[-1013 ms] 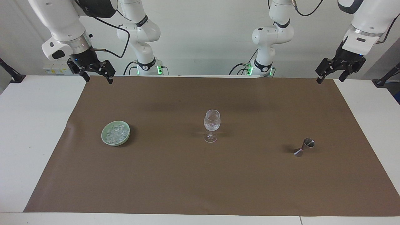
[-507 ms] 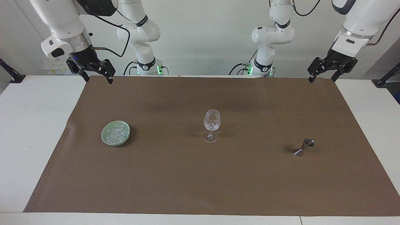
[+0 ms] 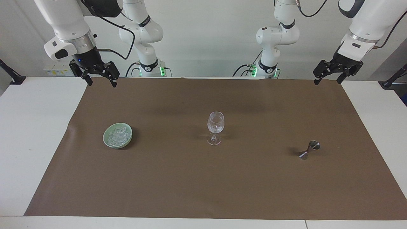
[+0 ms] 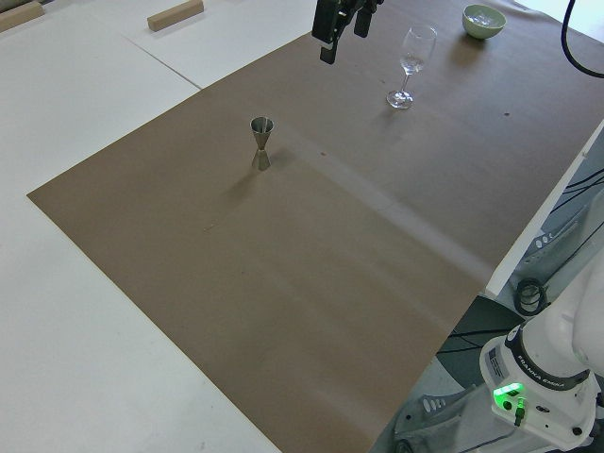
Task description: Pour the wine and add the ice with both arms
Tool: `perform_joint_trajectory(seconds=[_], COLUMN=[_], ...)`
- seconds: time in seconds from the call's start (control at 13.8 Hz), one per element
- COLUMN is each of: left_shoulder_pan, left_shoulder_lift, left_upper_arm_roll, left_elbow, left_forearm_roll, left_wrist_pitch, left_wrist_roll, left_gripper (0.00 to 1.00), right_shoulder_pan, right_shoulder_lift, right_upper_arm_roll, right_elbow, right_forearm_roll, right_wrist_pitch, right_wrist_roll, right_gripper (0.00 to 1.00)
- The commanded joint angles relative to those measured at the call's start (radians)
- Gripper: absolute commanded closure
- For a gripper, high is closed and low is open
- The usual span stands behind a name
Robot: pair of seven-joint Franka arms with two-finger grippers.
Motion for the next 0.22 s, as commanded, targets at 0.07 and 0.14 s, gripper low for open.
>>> perform_joint_trajectory(seconds=[0.07,0.14], left_shoulder_pan=[-0.006,-0.008], left_shoulder_lift=[-0.027,-0.027], left_upper_arm_roll=[0.007,0.007], left_elbow=[-0.030,-0.030], left_forearm_roll=[0.019,0.019], left_wrist_pitch=[0.012,0.016], left_wrist_roll=[0.014,0.014], left_gripper=[0.00,0.00], right_shoulder_pan=[-0.018,-0.023], right_shoulder_lift=[-0.013,-0.015], right_upper_arm_roll=[-0.013,-0.013], right_elbow=[-0.033,-0.035], right_forearm_roll=[0.008,0.008], right_wrist_pitch=[0.026,0.026], right_wrist_roll=[-0.010,-0.010], right_gripper=[0.00,0.00])
